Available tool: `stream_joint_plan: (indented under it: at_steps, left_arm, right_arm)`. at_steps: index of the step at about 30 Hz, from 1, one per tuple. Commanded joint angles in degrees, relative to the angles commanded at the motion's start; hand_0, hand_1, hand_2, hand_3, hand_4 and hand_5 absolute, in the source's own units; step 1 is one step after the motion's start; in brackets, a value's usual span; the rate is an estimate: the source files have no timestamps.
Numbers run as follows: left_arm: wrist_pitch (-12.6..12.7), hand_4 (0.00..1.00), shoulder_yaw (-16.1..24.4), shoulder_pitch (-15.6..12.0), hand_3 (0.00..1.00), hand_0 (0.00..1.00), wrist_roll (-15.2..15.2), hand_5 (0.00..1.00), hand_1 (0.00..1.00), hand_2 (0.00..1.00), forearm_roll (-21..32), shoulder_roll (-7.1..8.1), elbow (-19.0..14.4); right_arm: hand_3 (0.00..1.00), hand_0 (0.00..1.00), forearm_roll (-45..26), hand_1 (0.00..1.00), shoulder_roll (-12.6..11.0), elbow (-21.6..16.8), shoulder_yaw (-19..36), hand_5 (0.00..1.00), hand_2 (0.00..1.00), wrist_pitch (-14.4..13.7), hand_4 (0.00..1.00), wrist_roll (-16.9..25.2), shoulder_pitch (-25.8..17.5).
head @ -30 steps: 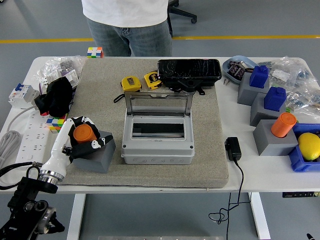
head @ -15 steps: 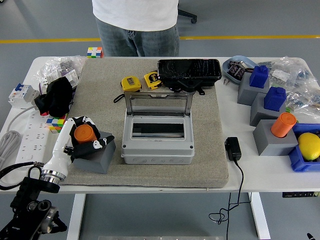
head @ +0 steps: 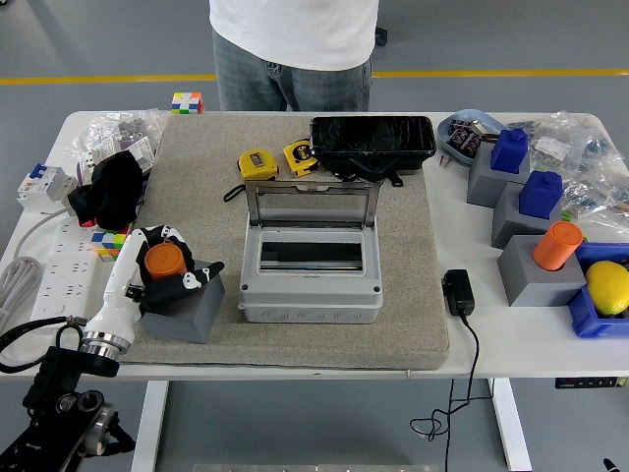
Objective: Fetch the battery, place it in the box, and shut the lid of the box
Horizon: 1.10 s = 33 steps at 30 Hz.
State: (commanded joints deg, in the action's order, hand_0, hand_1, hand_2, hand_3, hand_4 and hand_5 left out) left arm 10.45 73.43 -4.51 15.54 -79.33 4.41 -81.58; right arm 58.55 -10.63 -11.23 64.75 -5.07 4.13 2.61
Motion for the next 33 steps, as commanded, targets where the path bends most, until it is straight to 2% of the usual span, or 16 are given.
stream_joint_plan:
  at_steps: [13,19,27,30,33]
  left_arm:
    - [1.29,0.842,-0.37,0.90,0.094,0.064,-0.09,0.099,0.065,0.112,0.13,0.43,-0.51]
    - [1.98,0.823,0.56,2.10,0.092,0.064,-0.46,0.117,0.065,0.113,-0.02,1.23,-0.70]
    - [3.63,0.817,0.90,3.59,0.085,0.052,-0.88,0.112,0.052,0.105,-0.80,3.22,-1.26]
    - [5.01,0.817,0.92,4.38,0.085,0.052,-1.68,0.112,0.052,0.105,-3.58,4.38,-2.19]
    - [6.65,0.819,1.19,5.77,0.082,0.043,-3.46,0.111,0.046,0.101,-8.65,6.07,-4.27]
  right_arm:
    - [0.849,0.862,-0.03,0.862,0.07,0.05,0.05,0.998,0.833,0.02,0.998,0.03,-0.01]
    - [0.849,0.861,0.01,0.862,0.03,0.11,-0.03,0.998,0.833,0.03,0.998,0.04,0.03]
    - [0.849,0.862,0.15,0.863,-0.17,0.13,0.23,0.998,0.833,0.03,0.998,0.09,-0.02]
    - [0.849,0.862,0.42,0.863,-0.27,0.14,0.62,0.998,0.833,0.02,0.998,0.11,-0.01]
    - [0.849,0.862,0.73,0.863,-0.37,0.15,1.36,0.998,0.833,0.03,0.998,0.15,0.07]
